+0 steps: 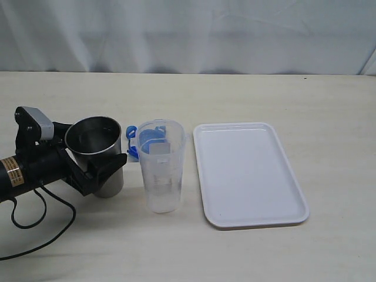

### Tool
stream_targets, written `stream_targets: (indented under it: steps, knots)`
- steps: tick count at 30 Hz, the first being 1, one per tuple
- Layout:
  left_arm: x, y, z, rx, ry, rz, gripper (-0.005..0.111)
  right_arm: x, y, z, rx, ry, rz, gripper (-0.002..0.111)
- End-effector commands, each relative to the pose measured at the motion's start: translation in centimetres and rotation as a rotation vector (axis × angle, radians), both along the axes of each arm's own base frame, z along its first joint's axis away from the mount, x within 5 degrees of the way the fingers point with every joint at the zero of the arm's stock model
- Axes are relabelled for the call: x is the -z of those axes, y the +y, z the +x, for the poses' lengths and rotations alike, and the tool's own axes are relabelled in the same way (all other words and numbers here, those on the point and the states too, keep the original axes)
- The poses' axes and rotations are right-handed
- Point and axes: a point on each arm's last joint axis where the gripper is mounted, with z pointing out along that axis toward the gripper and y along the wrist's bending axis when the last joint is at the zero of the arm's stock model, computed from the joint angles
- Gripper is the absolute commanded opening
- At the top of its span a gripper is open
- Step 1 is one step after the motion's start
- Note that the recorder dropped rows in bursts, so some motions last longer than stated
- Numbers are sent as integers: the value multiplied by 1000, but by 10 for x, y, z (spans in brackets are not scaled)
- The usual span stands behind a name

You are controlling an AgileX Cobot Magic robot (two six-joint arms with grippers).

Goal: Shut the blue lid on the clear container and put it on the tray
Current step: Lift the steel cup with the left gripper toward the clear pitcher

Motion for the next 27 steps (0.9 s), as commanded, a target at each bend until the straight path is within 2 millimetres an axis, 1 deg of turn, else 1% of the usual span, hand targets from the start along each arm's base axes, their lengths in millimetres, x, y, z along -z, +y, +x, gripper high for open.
stream_targets:
  steps: [1, 14, 16, 18, 24, 27]
  knots:
    - [-1, -1, 1, 2, -4, -11, 105, 0, 0, 0, 2, -3, 8, 5]
    - [-1, -1, 1, 4, -4, -11, 105, 0, 0, 0, 2, -3, 8, 5]
    - [-1, -1, 1, 6, -4, -10, 103, 0, 0, 0, 2, -3, 8, 5]
    - [-1, -1, 1, 6, -4, -10, 96, 0, 0, 0, 2, -3, 8, 5]
    - [-1, -3, -1, 34, -5, -6, 61, 0, 0, 0, 2, -3, 8, 5]
    - [0, -4, -2, 58, -5, -3, 47, 0, 0, 0, 2, -3, 8, 5]
